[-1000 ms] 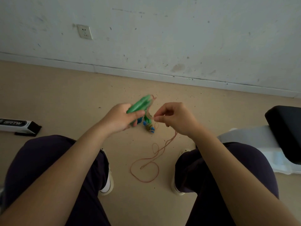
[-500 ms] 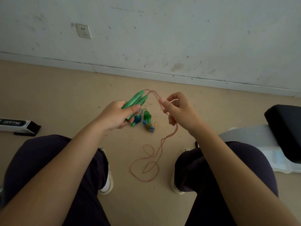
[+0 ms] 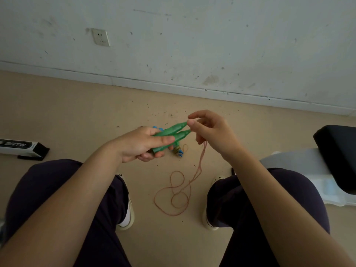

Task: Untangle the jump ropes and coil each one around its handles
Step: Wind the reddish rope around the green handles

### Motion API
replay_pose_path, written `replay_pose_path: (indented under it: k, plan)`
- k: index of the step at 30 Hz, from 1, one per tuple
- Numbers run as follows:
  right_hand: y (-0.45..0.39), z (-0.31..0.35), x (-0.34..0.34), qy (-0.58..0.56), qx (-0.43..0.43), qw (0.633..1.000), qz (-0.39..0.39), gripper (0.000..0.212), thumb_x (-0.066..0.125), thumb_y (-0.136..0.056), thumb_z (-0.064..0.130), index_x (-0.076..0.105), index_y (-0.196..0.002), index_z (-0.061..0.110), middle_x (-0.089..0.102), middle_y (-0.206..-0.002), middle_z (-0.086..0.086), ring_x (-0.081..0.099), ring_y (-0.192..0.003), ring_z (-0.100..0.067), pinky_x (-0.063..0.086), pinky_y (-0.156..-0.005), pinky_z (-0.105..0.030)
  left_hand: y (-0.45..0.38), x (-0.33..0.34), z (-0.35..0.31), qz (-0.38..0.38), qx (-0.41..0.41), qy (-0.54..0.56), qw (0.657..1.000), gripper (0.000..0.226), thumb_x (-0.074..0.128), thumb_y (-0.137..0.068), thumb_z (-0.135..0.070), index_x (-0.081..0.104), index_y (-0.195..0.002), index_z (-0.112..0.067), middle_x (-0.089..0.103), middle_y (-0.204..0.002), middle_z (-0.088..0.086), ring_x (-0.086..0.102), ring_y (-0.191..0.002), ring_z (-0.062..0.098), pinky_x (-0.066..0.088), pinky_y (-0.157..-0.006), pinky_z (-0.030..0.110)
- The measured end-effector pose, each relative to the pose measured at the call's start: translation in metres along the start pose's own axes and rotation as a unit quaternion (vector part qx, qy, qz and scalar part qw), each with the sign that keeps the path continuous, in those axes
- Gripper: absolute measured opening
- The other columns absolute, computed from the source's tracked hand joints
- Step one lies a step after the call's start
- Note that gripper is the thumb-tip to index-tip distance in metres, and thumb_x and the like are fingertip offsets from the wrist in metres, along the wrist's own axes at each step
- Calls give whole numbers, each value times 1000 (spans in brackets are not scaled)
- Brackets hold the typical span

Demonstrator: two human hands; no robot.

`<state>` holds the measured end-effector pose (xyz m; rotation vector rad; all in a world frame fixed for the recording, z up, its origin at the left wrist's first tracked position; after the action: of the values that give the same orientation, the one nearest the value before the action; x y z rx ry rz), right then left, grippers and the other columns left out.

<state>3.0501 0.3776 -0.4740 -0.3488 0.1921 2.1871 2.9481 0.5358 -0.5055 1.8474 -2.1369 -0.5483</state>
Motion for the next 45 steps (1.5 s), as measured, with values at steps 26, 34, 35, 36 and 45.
replay_pose_path:
  k: [26, 34, 35, 36, 45]
  plan:
    - [-4, -11, -5, 119, 40, 987, -101, 1, 64, -93, 17, 65, -93, 18, 65, -86, 3, 60, -48, -13, 52, -51, -28, -5, -37, 0, -251, 102, 201, 941, 30, 53, -101, -37, 60, -94, -8, 54, -61, -2, 32, -39, 7, 24, -36, 18]
    - [-1, -9, 18, 167, 34, 984, 43, 6, 75, -85, 17, 72, -85, 12, 67, -76, 5, 54, -54, 6, 44, -55, -11, -12, -23, 7, -194, 23, -46, 980, 25, 77, -85, -30, 61, -89, -10, 60, -66, 3, 38, -41, 8, 30, -39, 20]
    - [1, -7, 21, 154, 30, 986, 62, 6, 76, -84, 16, 72, -84, 12, 67, -75, 5, 54, -53, 7, 44, -56, -12, -12, -18, 8, -164, 7, -80, 983, 27, 80, -82, -31, 63, -90, -11, 60, -65, 3, 39, -42, 9, 30, -40, 20]
    - [2, -6, 23, 142, 26, 987, 76, 5, 77, -83, 15, 72, -82, 13, 67, -73, 6, 54, -54, 6, 44, -57, -13, -12, -13, 9, -135, -9, -119, 984, 30, 81, -80, -33, 64, -91, -12, 60, -66, 2, 40, -42, 9, 31, -41, 20]
    - [1, -3, 26, 113, -6, 989, 91, 2, 68, -90, 13, 67, -91, 15, 66, -74, 5, 55, -58, 3, 47, -58, -17, -13, 5, 9, -61, -34, -182, 981, 39, 72, -85, -47, 61, -92, -10, 59, -63, 0, 39, -42, 9, 31, -42, 21]
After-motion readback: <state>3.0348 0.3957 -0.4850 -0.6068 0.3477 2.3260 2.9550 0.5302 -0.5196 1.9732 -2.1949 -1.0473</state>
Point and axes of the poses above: each hand's wrist, its own y-axis away from the middle knuckle, its own x-axis out of the palm, z = x × y, the point moved 6 cm from there along -y, towards the middle knuckle
